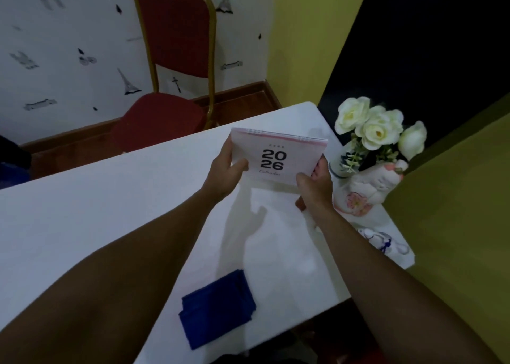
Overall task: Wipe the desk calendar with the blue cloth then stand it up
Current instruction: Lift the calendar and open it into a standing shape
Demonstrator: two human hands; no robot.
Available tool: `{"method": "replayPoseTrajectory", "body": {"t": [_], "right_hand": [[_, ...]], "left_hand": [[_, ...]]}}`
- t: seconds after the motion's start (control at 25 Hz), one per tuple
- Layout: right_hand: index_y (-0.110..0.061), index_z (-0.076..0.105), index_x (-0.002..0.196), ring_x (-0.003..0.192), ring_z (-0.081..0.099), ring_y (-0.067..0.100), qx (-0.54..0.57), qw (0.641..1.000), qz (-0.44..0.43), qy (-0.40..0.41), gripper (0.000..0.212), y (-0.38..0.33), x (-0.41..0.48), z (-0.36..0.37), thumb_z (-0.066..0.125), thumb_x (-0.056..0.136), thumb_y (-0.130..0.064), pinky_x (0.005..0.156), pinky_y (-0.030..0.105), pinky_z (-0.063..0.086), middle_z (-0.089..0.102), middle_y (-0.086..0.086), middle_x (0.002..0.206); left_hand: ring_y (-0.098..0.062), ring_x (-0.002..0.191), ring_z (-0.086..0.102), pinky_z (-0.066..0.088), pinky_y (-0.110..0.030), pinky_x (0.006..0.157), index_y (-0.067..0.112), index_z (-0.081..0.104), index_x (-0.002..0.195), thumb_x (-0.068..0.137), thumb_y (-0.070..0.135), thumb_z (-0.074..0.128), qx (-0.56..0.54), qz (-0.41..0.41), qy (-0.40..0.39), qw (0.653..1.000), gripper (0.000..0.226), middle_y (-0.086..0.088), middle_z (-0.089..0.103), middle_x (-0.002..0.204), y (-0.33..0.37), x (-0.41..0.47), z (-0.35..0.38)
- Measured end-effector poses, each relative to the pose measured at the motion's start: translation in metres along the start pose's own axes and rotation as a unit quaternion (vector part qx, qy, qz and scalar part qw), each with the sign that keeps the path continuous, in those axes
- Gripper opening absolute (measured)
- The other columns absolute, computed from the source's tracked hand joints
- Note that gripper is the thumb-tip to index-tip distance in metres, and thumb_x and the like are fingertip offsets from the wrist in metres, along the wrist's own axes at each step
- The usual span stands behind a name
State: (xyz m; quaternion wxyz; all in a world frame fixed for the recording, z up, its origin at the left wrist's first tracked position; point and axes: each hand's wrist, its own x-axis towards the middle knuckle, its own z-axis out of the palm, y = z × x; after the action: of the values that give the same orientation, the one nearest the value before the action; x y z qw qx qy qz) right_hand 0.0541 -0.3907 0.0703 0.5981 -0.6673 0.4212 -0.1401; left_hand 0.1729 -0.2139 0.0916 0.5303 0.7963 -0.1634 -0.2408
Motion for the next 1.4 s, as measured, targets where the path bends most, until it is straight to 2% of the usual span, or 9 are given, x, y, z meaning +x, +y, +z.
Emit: {"method": "replayPoseTrajectory", "body": {"t": [0.2,0.36,0.48,0.72,0.8,0.92,1.04,1.28,1.4], "right_hand": [[-0.04,0.043,0.145,0.066,0.069,0.034,0.036,0.999,0.029,0.012,0.081,0.014,0.01,-0.016,0.047,0.073,-0.003,0.037,0.028,0.051,0.071,-0.005,0.114],[-0.031,0.042,0.149,0.085,0.066,-0.002,0.015,0.999,0.03,0.025,0.082,0.025,0.015,-0.023,0.051,0.077,0.004,0.045,0.009,0.05,0.068,-0.008,0.116],[-0.038,0.04,0.147,0.087,0.074,0.022,0.0,0.999,0.04,0.002,0.085,0.034,0.016,-0.029,0.05,0.072,0.001,0.038,0.019,0.049,0.072,-0.001,0.116],[-0.04,0.042,0.147,0.105,0.072,0.038,-0.024,0.999,0.019,-0.009,0.084,0.052,0.011,-0.037,0.052,0.074,0.0,0.071,0.056,0.065,0.071,0.003,0.125],[-0.038,0.041,0.15,0.116,0.068,0.03,-0.033,0.999,0.015,0.0,0.084,0.054,0.01,-0.039,0.055,0.077,0.0,0.082,0.055,0.064,0.067,0.0,0.135],[-0.029,0.041,0.155,0.129,0.06,0.02,-0.064,0.998,0.008,0.02,0.078,0.054,0.006,-0.041,0.059,0.085,0.002,0.098,0.03,0.058,0.061,0.001,0.146],[-0.021,0.042,0.155,0.122,0.056,0.014,-0.072,0.997,0.004,0.025,0.074,0.053,0.004,-0.04,0.054,0.087,0.005,0.068,-0.007,0.043,0.059,0.006,0.146],[-0.023,0.04,0.156,0.121,0.063,0.024,-0.059,0.998,-0.019,0.009,0.082,0.045,-0.004,-0.039,0.054,0.081,0.008,0.098,0.035,0.058,0.066,0.006,0.136],[-0.021,0.036,0.158,0.124,0.062,0.024,-0.065,0.998,-0.009,0.007,0.082,0.044,-0.001,-0.04,0.052,0.083,0.009,0.096,0.029,0.058,0.064,0.007,0.139]], "left_hand": [[-0.033,0.136,0.053,0.055,-0.059,0.105,0.022,0.034,0.159,0.084,0.023,0.05,-0.018,-0.025,-0.013,0.999,0.077,-0.005,0.056,0.146,0.004,0.022,0.031],[-0.036,0.139,0.051,0.052,-0.062,0.107,0.022,0.032,0.16,0.083,0.026,0.051,-0.025,-0.045,-0.018,0.999,0.079,-0.007,0.052,0.151,0.002,0.031,0.046],[-0.035,0.142,0.047,0.052,-0.058,0.109,0.024,0.025,0.162,0.083,0.024,0.052,-0.028,-0.063,-0.035,0.997,0.084,-0.008,0.046,0.156,0.001,0.032,0.052],[-0.031,0.153,0.035,0.053,-0.038,0.107,0.035,0.006,0.166,0.098,0.018,0.061,0.004,-0.072,-0.047,0.996,0.089,0.0,0.024,0.173,-0.007,0.027,0.052],[-0.029,0.154,0.034,0.048,-0.026,0.1,0.036,0.009,0.166,0.096,0.023,0.061,0.038,-0.072,-0.032,0.996,0.087,0.003,0.022,0.174,-0.014,0.015,0.053],[-0.029,0.155,0.034,0.039,-0.045,0.117,0.036,0.012,0.165,0.095,0.021,0.06,0.05,-0.074,-0.033,0.996,0.086,0.004,0.026,0.173,-0.023,0.006,0.055],[-0.03,0.154,0.035,0.037,-0.05,0.119,0.034,0.012,0.166,0.096,0.012,0.059,0.046,-0.077,-0.034,0.995,0.087,0.004,0.029,0.171,-0.023,0.005,0.057],[-0.03,0.153,0.037,0.038,-0.052,0.12,0.03,0.015,0.166,0.096,0.008,0.055,0.054,-0.083,-0.018,0.995,0.084,0.002,0.034,0.169,-0.018,0.006,0.061],[-0.032,0.151,0.04,0.04,-0.055,0.118,0.031,0.017,0.165,0.096,0.006,0.055,0.05,-0.078,-0.019,0.996,0.082,0.001,0.038,0.167,-0.015,0.008,0.065]]}}
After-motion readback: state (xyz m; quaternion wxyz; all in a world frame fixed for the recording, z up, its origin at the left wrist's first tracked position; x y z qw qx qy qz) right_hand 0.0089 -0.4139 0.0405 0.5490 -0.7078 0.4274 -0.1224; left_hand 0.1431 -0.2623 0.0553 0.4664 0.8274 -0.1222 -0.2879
